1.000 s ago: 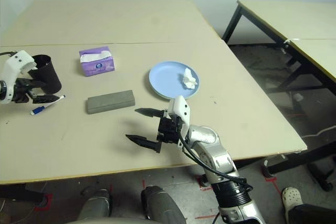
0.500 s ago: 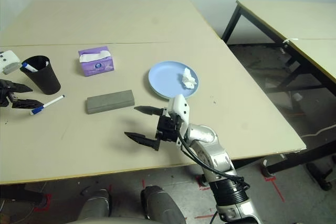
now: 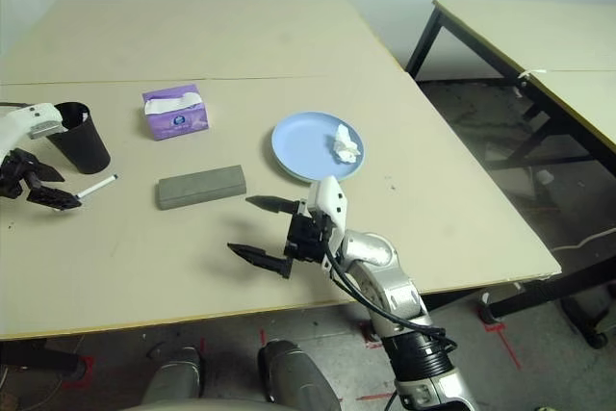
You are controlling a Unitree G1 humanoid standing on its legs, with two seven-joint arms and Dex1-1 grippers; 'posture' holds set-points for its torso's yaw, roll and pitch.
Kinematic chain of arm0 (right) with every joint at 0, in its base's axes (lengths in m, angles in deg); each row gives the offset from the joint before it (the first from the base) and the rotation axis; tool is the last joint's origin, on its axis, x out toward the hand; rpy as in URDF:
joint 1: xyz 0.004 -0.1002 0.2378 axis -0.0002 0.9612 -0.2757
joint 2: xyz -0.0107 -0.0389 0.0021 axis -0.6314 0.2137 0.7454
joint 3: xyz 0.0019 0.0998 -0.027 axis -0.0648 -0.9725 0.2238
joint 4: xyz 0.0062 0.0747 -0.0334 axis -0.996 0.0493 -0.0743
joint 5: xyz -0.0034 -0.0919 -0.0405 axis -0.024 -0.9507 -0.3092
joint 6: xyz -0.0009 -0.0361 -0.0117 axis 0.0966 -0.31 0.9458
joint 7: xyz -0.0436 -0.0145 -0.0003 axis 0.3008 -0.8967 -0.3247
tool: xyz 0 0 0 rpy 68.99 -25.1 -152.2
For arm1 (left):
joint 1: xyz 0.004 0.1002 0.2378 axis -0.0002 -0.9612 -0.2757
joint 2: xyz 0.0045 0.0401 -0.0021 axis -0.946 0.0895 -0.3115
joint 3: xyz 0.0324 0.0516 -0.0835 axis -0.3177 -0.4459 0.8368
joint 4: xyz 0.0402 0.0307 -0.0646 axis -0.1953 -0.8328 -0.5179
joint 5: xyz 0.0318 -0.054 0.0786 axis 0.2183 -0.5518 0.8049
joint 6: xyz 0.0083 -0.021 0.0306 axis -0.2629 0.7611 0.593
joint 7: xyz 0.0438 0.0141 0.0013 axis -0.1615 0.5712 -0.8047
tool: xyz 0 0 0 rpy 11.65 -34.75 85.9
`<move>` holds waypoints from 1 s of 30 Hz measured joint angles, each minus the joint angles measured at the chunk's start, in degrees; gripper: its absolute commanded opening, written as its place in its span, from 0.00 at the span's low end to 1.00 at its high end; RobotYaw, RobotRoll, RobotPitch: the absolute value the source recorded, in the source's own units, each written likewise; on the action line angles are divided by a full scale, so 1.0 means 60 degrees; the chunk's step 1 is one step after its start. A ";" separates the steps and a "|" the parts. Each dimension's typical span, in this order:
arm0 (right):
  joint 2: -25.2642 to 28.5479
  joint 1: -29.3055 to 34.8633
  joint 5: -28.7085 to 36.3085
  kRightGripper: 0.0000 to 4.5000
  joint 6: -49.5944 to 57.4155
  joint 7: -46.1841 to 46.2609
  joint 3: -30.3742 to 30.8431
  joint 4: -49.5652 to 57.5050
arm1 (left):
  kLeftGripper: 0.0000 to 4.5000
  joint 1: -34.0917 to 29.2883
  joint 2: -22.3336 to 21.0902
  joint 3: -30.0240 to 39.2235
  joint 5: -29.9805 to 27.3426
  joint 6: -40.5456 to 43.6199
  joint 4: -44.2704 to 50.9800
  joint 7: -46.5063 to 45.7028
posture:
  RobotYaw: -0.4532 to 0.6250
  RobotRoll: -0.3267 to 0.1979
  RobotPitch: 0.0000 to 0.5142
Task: Organize and tidy the items on the table.
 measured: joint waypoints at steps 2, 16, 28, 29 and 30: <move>0.0008 -0.0001 0.0001 1.00 0.0013 0.0028 0.0000 0.0037 | 0.99 0.0032 0.0182 0.0007 0.0052 -0.0147 -0.0249 -0.0180 | 0.23 0.62 0.18; 0.0064 -0.0012 0.0000 1.00 0.0036 0.0068 0.0000 0.0078 | 0.99 -0.0007 0.0593 0.0157 0.0104 -0.1084 -0.1441 -0.1318 | 0.24 0.62 0.18; 0.0072 -0.0043 0.0001 1.00 0.0092 0.0084 -0.0001 0.0090 | 0.28 -0.0032 0.0774 0.0435 0.0080 -0.1516 -0.2003 -0.1756 | 0.24 0.62 0.17; 0.0072 -0.0046 0.0001 1.00 0.0095 0.0084 0.0000 0.0091 | 0.21 -0.0031 0.0783 0.0458 0.0074 -0.1552 -0.2036 -0.1779 | 0.24 0.62 0.17; 0.0072 -0.0047 0.0001 1.00 0.0096 0.0085 -0.0001 0.0091 | 0.13 -0.0026 0.0784 0.0472 0.0073 -0.1571 -0.2066 -0.1804 | 0.24 0.62 0.17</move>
